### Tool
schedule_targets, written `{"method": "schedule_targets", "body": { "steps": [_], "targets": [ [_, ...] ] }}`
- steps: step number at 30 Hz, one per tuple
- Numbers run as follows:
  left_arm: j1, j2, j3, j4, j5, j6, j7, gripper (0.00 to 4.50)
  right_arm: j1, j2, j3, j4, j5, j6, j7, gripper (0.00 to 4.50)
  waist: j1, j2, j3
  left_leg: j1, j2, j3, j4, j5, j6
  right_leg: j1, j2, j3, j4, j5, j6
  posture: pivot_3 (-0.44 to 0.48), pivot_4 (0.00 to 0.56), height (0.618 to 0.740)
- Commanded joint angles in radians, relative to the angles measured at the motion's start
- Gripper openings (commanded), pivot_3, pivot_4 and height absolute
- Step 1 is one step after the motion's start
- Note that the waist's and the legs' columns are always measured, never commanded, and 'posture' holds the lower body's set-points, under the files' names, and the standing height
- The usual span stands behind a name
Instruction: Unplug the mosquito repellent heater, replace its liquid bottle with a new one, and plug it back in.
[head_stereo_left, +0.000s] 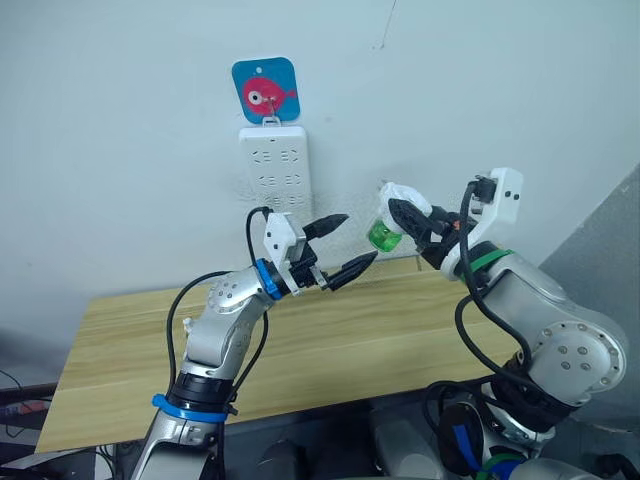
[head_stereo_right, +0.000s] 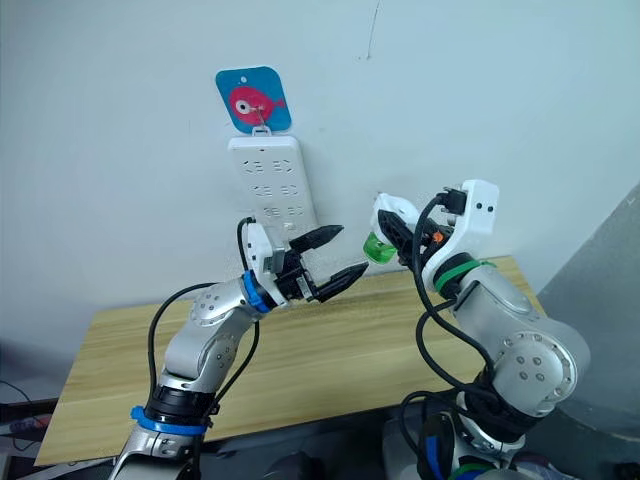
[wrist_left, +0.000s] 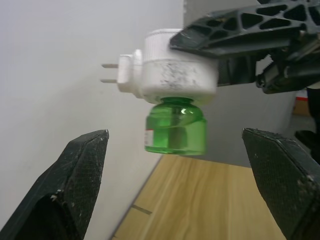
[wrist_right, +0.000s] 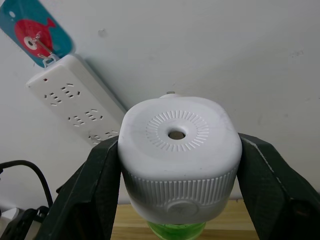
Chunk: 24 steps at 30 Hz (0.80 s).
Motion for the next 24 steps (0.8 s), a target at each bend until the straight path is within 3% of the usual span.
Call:
{"method": "schedule_targets", "body": {
  "steps": [1, 20, 24],
  "targets": [
    [-0.018, -0.021, -0.011, -0.014, -0.01, -0.009, -0.008, 4.5, -0.044, 0.143, -0.002, -0.024, 0.078, -0.032, -0.036, 2.92, -0.001, 0.0, 0.0, 0.0, 0.0, 0.0, 0.0, 0.0, 0.0, 0.0, 0.0, 0.0, 0.0, 0.0, 0.0, -0.251, 0.102, 0.74],
    [-0.075, -0.079, 0.006, 0.048, -0.015, -0.003, 0.006, 4.5, 0.039, 0.02, 0.115, 0.034, 0.398, -0.181, -0.283, 2.92, -0.015, 0.0, 0.0, -0.001, 0.0, 0.0, 0.0, 0.0, 0.0, 0.0, 0.002, 0.001, 0.0, 0.0, 0.0, -0.257, 0.106, 0.74],
    [-0.082, -0.074, 0.026, 0.057, -0.016, -0.008, 0.009, 3.55, 0.059, -0.027, 0.149, 0.044, 0.448, -0.229, -0.324, 2.92, -0.015, 0.0, 0.0, -0.001, 0.0, 0.0, 0.0, 0.0, 0.0, 0.0, 0.005, 0.001, 0.0, 0.0, 0.0, -0.256, 0.106, 0.74]
  ]
}}
